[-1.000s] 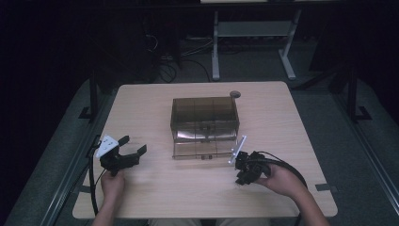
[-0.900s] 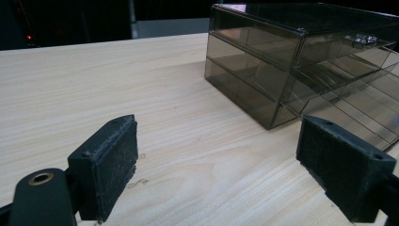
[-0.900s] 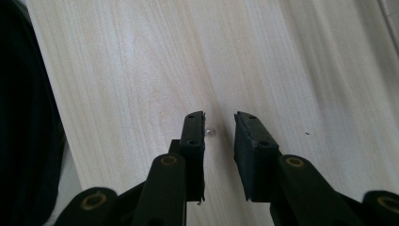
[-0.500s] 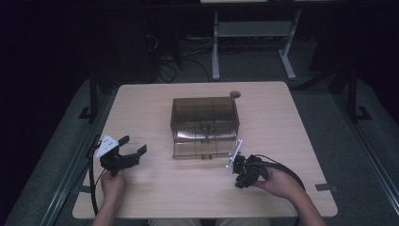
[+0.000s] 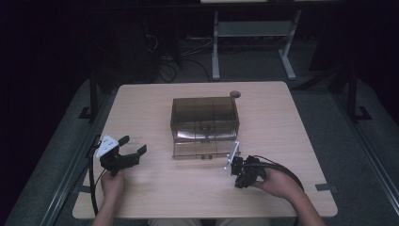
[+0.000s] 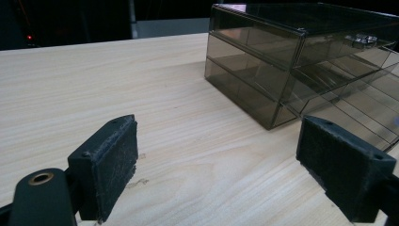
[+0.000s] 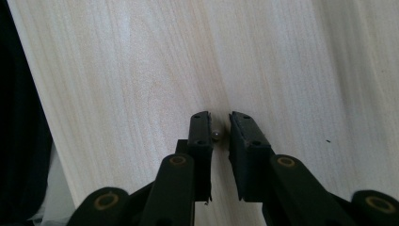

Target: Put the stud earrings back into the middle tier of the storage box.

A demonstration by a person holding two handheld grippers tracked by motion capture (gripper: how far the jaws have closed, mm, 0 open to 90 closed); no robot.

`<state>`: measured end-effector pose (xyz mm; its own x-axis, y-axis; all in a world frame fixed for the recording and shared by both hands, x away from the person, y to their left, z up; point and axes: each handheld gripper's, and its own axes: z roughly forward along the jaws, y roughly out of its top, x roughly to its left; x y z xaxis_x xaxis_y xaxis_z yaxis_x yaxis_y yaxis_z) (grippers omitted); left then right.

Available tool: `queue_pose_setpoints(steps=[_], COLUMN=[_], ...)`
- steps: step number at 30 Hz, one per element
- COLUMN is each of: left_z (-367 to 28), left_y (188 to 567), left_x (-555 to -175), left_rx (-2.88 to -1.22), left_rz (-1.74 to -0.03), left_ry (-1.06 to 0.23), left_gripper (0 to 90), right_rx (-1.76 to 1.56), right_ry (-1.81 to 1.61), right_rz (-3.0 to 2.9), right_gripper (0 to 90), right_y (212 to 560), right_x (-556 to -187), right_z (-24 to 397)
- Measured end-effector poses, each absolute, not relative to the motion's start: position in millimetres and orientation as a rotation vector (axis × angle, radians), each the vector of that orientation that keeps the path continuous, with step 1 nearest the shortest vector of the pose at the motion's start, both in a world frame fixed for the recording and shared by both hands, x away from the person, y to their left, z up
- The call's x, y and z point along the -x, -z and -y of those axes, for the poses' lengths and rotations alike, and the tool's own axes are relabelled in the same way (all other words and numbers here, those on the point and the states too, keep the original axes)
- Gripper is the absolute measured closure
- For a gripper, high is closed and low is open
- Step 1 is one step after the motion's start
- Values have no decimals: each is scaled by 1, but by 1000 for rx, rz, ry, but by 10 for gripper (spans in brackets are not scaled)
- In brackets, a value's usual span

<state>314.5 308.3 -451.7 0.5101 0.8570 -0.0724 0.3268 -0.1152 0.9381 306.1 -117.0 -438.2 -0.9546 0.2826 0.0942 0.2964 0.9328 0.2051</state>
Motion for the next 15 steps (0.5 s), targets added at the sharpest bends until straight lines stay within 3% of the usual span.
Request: queue_pose_setpoints(steps=[15], left_z=[-308], left_y=[452], left_x=[-314], left_rx=[-1685], left_rz=[-1014], left_ry=[-621], left_gripper=[128], right_rx=[449], right_ry=[330], right_rz=[3021], right_gripper=[853], right_y=[439], right_x=[-307], right_z=[118])
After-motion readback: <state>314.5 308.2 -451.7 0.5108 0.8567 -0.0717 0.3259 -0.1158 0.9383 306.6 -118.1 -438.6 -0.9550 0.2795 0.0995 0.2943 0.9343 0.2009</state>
